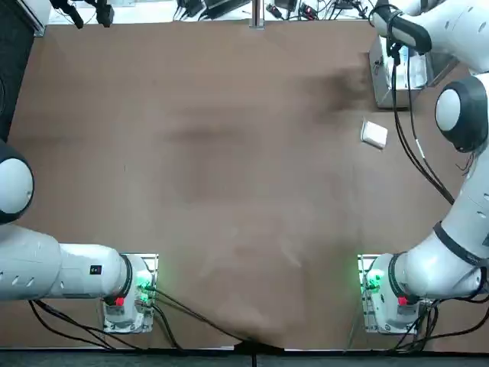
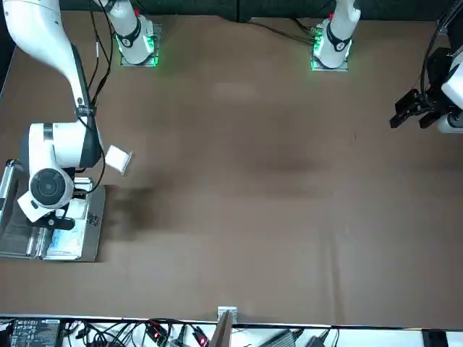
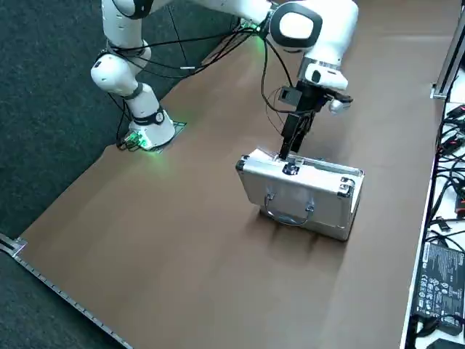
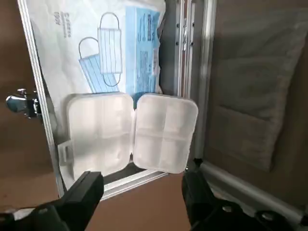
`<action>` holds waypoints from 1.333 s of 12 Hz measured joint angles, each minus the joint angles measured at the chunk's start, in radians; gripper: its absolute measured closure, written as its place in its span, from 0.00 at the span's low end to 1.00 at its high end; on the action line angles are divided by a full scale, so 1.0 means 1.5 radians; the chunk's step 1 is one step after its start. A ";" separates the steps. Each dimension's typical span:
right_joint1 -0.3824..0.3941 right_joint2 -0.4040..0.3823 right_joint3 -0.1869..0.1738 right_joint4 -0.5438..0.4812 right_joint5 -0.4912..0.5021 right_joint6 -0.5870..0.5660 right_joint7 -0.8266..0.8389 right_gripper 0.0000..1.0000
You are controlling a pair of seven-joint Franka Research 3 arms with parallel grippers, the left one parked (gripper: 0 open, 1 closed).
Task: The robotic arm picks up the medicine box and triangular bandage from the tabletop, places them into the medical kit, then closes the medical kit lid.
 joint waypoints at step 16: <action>0.122 -0.041 0.015 -0.115 0.215 0.026 0.116 0.08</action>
